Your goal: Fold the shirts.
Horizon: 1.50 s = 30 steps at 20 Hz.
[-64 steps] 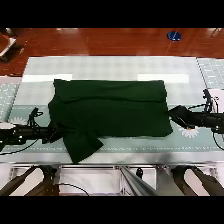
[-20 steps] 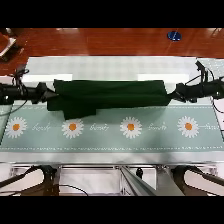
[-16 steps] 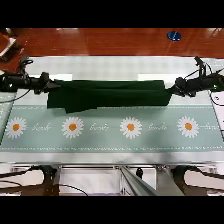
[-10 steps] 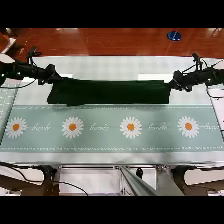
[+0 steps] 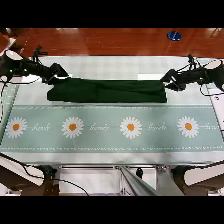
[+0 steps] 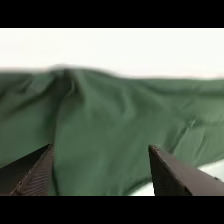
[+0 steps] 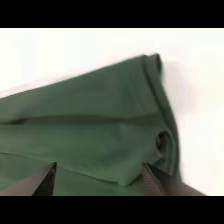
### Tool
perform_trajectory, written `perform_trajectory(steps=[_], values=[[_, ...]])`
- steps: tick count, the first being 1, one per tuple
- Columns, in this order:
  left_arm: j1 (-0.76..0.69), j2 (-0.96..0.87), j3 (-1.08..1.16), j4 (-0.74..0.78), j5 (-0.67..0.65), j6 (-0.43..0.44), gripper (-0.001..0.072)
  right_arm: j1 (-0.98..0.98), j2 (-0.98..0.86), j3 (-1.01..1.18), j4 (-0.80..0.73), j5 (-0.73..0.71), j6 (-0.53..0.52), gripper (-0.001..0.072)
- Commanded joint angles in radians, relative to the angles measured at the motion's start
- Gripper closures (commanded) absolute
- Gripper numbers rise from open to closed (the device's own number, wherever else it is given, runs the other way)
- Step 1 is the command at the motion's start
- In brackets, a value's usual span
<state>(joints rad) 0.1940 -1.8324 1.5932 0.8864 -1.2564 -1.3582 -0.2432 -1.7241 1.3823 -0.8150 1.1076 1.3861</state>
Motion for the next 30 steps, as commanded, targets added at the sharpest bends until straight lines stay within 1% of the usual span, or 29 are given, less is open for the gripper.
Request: perform_trajectory(steps=[1, 3, 4, 5, 6, 7, 8, 9, 11, 12, 13, 14, 15, 17, 19, 23, 24, 25, 26, 27, 28, 29, 30], values=[[0.035, -0.011, 0.019, 0.123, -0.17, -0.087, 0.0007, -0.055, 0.025, 0.002, 0.054, 0.109, -0.034, 0.0097], [0.096, 0.013, 0.02, 0.208, -0.287, -0.122, 0.0007, -0.134, 0.075, 0.002, 0.023, 0.204, -0.034, 0.0096], [0.131, 0.032, 0.019, 0.24, -0.335, -0.131, 0.0007, -0.172, 0.106, 0.002, -0.021, 0.238, -0.034, 0.0096], [0.165, 0.061, 0.011, 0.248, -0.352, -0.132, 0.0007, -0.209, 0.143, 0.001, -0.092, 0.258, -0.033, 0.0096], [0.191, 0.1, -0.009, 0.247, -0.331, -0.129, 0.0008, -0.235, 0.176, -0.001, -0.175, 0.256, -0.023, 0.0097], [0.208, 0.154, -0.05, 0.247, -0.279, -0.116, 0.0007, -0.254, 0.204, -0.001, -0.281, 0.254, -0.005, 0.0097], [0.216, 0.227, -0.121, 0.243, -0.185, -0.117, 0.0007, -0.266, 0.223, -0.009, -0.352, 0.248, 0.01, 0.0097], [0.216, 0.307, -0.214, 0.233, -0.067, -0.117, 0.0008, -0.278, 0.233, -0.033, -0.37, 0.227, 0.024, 0.0097], [0.187, 0.501, -0.457, 0.174, 0.204, -0.106, 0.0008, -0.285, 0.23, -0.105, -0.306, 0.157, 0.029, 0.0097], [0.155, 0.595, -0.58, 0.128, 0.31, -0.07, 0.0008, -0.275, 0.225, -0.147, -0.237, 0.106, 0.023, 0.0097], [0.116, 0.67, -0.681, 0.1, 0.377, -0.043, 0.0007, -0.26, 0.214, -0.176, -0.172, 0.064, -0.001, 0.0097], [0.076, 0.718, -0.747, 0.093, 0.404, -0.038, 0.0008, -0.237, 0.191, -0.188, -0.125, 0.041, -0.014, 0.0097], [0.037, 0.747, -0.785, 0.092, 0.398, -0.04, 0.0008, -0.206, 0.154, -0.185, -0.098, 0.038, -0.021, 0.0097], [-0.031, 0.755, -0.794, 0.084, 0.361, -0.042, 0.0008, -0.154, 0.079, -0.154, -0.098, 0.046, -0.021, 0.0097], [-0.08, 0.753, -0.794, 0.07, 0.381, -0.042, 0.0008, -0.106, 0.012, -0.109, -0.079, 0.064, -0.023, 0.0097], [-0.119, 0.747, -0.792, 0.058, 0.393, -0.043, 0.0008, -0.034, -0.079, -0.071, 0.0, 0.067, -0.037, 0.0097], [-0.12, 0.747, -0.792, 0.037, 0.393, -0.074, 0.0008, -0.018, -0.094, -0.066, 0.006, 0.058, -0.035, 0.0103], [-0.12, 0.747, -0.792, 0.001, 0.393, -0.082, 0.0008, -0.004, -0.103, -0.058, 0.004, 0.045, -0.026, 0.0149], [-0.12, 0.747, -0.792, -0.015, 0.394, -0.082, 0.0008, 0.003, -0.105, -0.047, 0.004, 0.034, -0.001, 0.0262], [-0.121, 0.747, -0.792, -0.018, 0.395, -0.082, 0.0008, 0.004, -0.105, -0.028, 0.007, 0.038, 0.007, 0.0451], [-0.122, 0.747, -0.792, -0.019, 0.392, -0.077, 0.0008, 0.002, -0.1, 0.0, 0.006, 0.072, -0.003, 0.0671], [-0.125, 0.747, -0.792, -0.024, 0.384, -0.056, 0.0012, 0.0, -0.084, 0.021, 0.002, 0.108, -0.021, 0.0675], [-0.129, 0.747, -0.792, -0.039, 0.369, -0.026, 0.0184, -0.006, -0.05, 0.029, -0.008, 0.141, -0.039, 0.0675]])
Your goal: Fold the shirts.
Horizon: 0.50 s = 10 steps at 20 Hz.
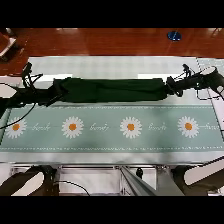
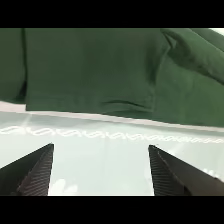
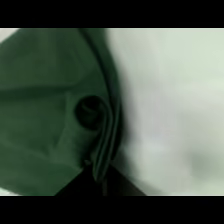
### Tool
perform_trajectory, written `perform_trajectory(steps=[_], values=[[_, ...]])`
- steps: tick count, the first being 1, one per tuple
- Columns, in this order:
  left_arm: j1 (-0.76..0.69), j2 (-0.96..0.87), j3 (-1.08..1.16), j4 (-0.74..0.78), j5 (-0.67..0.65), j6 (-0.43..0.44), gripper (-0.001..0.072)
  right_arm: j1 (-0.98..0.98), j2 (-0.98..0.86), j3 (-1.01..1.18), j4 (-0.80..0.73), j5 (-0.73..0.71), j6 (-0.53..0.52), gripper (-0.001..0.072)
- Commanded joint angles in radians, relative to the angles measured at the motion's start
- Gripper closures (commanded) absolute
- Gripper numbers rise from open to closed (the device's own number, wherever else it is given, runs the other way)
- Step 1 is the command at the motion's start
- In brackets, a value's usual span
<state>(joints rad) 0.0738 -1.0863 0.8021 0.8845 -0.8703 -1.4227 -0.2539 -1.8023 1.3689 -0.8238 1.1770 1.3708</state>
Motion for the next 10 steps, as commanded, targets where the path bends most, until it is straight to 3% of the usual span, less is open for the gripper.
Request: perform_trajectory(steps=[1, 2, 4, 7, 10], values=[[-0.016, 0.002, -0.001, -0.064, -0.036, 0.086, 0.057, -0.005, 0.073, 0.042, -0.037, 0.103, -0.03, 0.0675], [-0.029, 0.001, -0.001, -0.098, -0.053, 0.143, 0.0687, -0.01, 0.137, 0.034, -0.11, 0.123, -0.028, 0.0676], [-0.087, 0.002, -0.001, -0.157, -0.069, 0.237, 0.0687, -0.018, 0.306, -0.032, -0.225, 0.103, -0.002, 0.0676], [-0.275, -0.006, -0.001, -0.167, 0.01, 0.239, 0.0688, -0.021, 0.591, -0.203, -0.259, 0.091, -0.018, 0.0676], [-0.474, -0.098, 0.035, -0.167, 0.138, 0.153, 0.0688, -0.021, 0.867, -0.389, -0.259, 0.11, -0.005, 0.0676]])
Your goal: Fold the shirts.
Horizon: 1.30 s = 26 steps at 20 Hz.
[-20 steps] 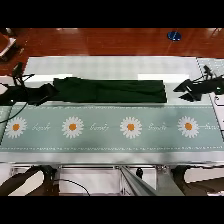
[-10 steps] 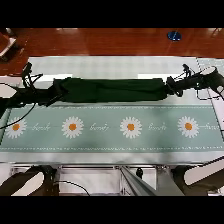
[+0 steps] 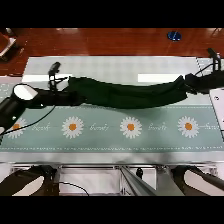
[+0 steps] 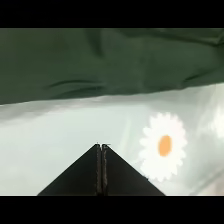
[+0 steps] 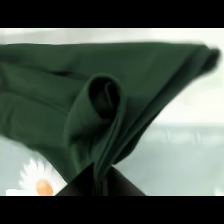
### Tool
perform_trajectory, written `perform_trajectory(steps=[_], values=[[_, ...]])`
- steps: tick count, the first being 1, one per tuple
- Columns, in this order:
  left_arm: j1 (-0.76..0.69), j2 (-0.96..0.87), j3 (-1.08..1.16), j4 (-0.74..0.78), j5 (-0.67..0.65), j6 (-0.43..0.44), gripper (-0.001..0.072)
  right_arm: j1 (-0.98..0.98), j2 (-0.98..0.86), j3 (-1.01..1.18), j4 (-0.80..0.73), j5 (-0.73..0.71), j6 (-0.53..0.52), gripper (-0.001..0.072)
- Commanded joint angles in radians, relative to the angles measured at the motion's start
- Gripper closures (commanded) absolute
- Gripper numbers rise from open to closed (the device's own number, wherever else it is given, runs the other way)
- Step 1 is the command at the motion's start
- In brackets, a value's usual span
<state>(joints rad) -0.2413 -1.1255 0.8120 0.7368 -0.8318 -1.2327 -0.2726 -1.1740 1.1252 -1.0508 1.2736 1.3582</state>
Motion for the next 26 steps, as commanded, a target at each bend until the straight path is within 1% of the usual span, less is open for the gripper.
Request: perform_trajectory(steps=[1, 3, 4, 5, 7, 9, 11, 14, 16, 19, 20, 22, 23, 26], values=[[-0.209, -0.112, 0.066, -0.019, 0.094, -0.045, 0.0688, -0.002, 0.315, -0.187, -0.033, 0.03, 0.021, 0.0676], [-0.294, -0.233, 0.179, -0.019, 0.08, -0.044, 0.0688, -0.002, 0.455, -0.241, -0.045, 0.081, 0.057, 0.0676], [-0.325, -0.299, 0.251, -0.018, 0.066, -0.043, 0.0688, -0.002, 0.508, -0.249, -0.074, 0.107, 0.081, 0.0676], [-0.348, -0.367, 0.33, -0.019, 0.027, -0.045, 0.0689, -0.002, 0.557, -0.251, -0.103, 0.134, 0.112, 0.0676], [-0.395, -0.485, 0.481, -0.019, -0.031, -0.08, 0.0688, -0.002, 0.639, -0.251, -0.111, 0.178, 0.137, 0.0676], [-0.458, -0.597, 0.622, -0.019, -0.056, -0.129, 0.0688, -0.002, 0.699, -0.251, -0.106, 0.201, 0.169, 0.0676], [-0.533, -0.703, 0.74, -0.02, -0.091, -0.177, 0.0688, -0.002, 0.737, -0.251, -0.095, 0.207, 0.189, 0.0676], [-0.645, -0.811, 0.833, -0.08, -0.097, -0.167, 0.0687, -0.002, 0.746, -0.251, -0.089, 0.215, 0.185, 0.0675], [-0.714, -0.856, 0.858, -0.08, -0.098, -0.187, 0.0688, -0.002, 0.746, -0.251, -0.075, 0.211, 0.185, 0.0675], [-0.776, -0.898, 0.894, -0.113, -0.163, -0.198, 0.0688, -0.002, 0.746, -0.251, -0.074, 0.206, 0.179, 0.0675], [-0.774, -0.895, 0.904, -0.113, -0.18, -0.197, 0.0688, -0.002, 0.746, -0.251, -0.074, 0.206, 0.179, 0.0675], [-0.724, -0.869, 0.917, -0.099, -0.213, -0.198, 0.0689, -0.002, 0.745, -0.251, -0.072, 0.206, 0.179, 0.0675], [-0.677, -0.843, 0.917, -0.076, -0.233, -0.198, 0.0689, -0.002, 0.74, -0.249, -0.066, 0.209, 0.179, 0.0675], [-0.512, -0.727, 0.897, 0.064, -0.304, -0.237, 0.0688, 0.022, 0.685, -0.249, 0.051, 0.198, 0.154, 0.0675]])
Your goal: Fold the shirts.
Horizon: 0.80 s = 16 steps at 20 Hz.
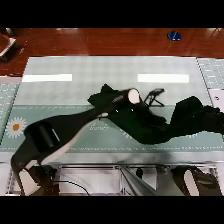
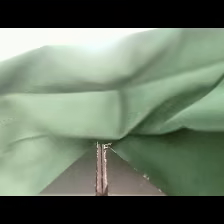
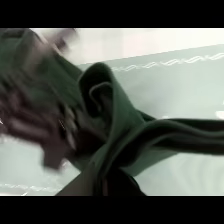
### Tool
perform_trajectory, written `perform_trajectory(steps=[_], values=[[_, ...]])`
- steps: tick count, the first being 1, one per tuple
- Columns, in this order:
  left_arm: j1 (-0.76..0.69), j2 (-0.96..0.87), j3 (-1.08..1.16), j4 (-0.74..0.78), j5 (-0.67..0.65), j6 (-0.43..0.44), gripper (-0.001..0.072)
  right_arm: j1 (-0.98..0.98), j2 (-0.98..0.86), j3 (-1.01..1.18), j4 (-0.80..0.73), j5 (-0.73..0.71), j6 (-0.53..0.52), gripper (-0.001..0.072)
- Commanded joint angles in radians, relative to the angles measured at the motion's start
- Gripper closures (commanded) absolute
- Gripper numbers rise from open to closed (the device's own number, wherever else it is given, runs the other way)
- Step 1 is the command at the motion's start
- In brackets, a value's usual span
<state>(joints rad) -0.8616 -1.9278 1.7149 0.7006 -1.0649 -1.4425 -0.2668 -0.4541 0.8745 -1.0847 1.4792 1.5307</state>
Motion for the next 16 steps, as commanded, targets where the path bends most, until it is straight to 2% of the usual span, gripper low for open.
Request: perform_trajectory(steps=[1, 3, 5, 9, 13, 16], values=[[0.173, 0.142, -0.037, 0.108, -0.069, -0.021, 0.0688, 0.045, -0.069, 0.001, 0.143, -0.02, -0.027, 0.0675], [0.294, 0.304, -0.126, 0.108, -0.03, 0.022, 0.0687, 0.124, -0.149, 0.018, 0.268, -0.059, -0.074, 0.0675], [0.423, 0.507, -0.266, 0.115, 0.032, 0.047, 0.0687, 0.233, -0.253, 0.08, 0.271, -0.148, -0.073, 0.0675], [0.623, 0.892, -0.624, 0.124, 0.07, 0.093, 0.0687, 0.462, -0.557, 0.278, 0.271, -0.304, -0.072, 0.0675], [0.726, 1.18, -0.953, 0.123, 0.07, 0.107, 0.0687, 0.648, -0.914, 0.511, 0.26, -0.354, -0.077, 0.0674], [0.734, 1.289, -1.101, 0.122, 0.071, 0.106, 0.0687, 0.707, -1.133, 0.67, 0.24, -0.379, -0.066, 0.0674]])
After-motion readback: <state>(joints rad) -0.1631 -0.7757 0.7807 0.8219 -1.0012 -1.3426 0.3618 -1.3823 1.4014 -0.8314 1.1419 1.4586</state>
